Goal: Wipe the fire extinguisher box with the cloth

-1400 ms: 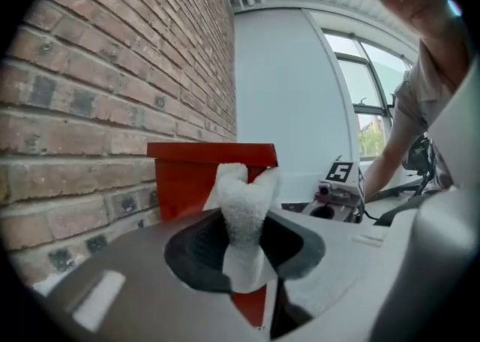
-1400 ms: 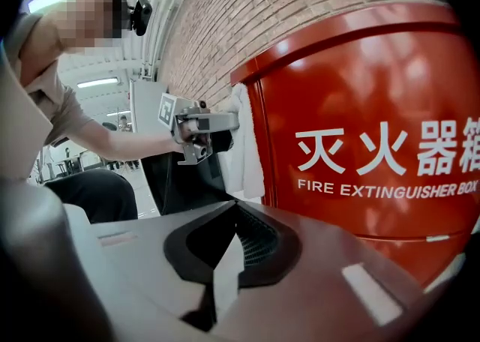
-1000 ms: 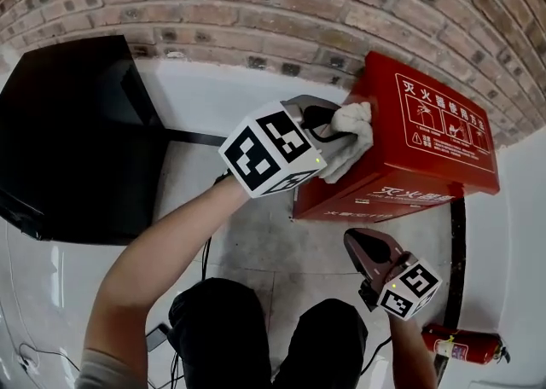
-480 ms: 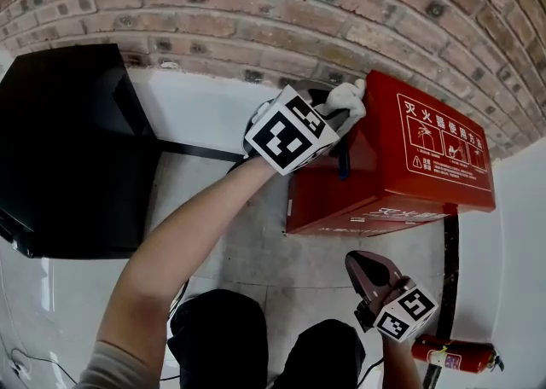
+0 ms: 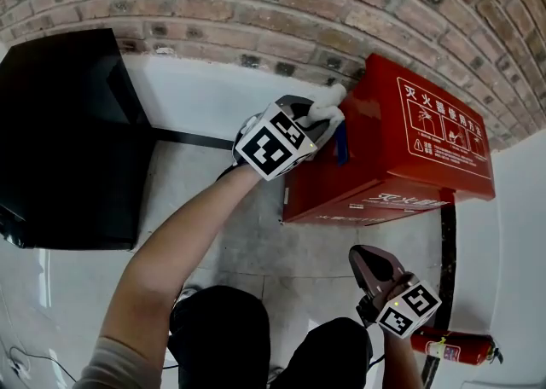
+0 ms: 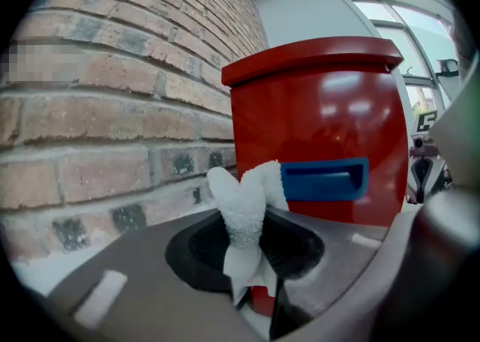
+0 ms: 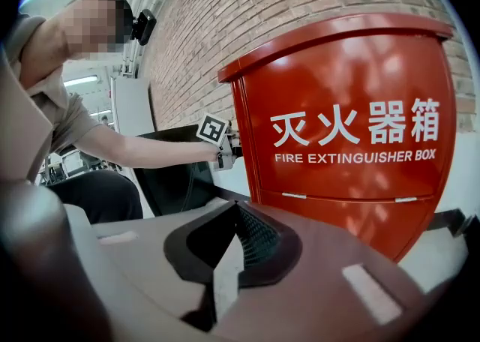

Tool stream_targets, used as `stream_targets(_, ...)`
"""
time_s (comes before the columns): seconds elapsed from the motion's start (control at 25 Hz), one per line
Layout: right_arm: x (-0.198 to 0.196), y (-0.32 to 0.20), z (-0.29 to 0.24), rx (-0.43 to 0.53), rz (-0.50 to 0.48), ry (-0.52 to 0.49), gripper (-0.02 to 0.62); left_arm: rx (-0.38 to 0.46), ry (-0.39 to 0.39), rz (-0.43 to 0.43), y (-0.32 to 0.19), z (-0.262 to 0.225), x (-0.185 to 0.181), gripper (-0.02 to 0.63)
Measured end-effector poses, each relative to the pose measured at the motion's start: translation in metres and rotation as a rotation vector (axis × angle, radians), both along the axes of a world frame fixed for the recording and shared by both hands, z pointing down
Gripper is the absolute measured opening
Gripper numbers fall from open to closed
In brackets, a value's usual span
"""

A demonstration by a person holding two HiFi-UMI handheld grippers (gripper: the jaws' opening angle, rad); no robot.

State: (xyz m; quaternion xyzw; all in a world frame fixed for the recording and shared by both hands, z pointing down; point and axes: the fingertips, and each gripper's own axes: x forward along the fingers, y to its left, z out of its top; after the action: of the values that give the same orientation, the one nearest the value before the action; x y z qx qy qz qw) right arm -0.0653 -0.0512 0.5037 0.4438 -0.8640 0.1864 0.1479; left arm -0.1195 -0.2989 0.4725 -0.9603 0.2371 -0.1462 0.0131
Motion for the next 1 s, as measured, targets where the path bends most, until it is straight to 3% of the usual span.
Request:
stream_targets(0.28,0.006,0.008,0.002,0.001,-0.016,0.009,0.023,-0.067,0.008,0.065,0.05,0.042,-0.005,0.102)
stream_targets(0.8,-0.012,-0.004,0.039,-0.013,-0.087,0.032,0.021,-0.137,-0.026,0.15,0.147,0.067,-0.005,0.101)
stream_targets(1.0,-0.025,-0.017,0.063,-0.02,-0.094,0.147,0.02,-0.089,-0.155,0.194,0.185,0.091,0.01,0.101)
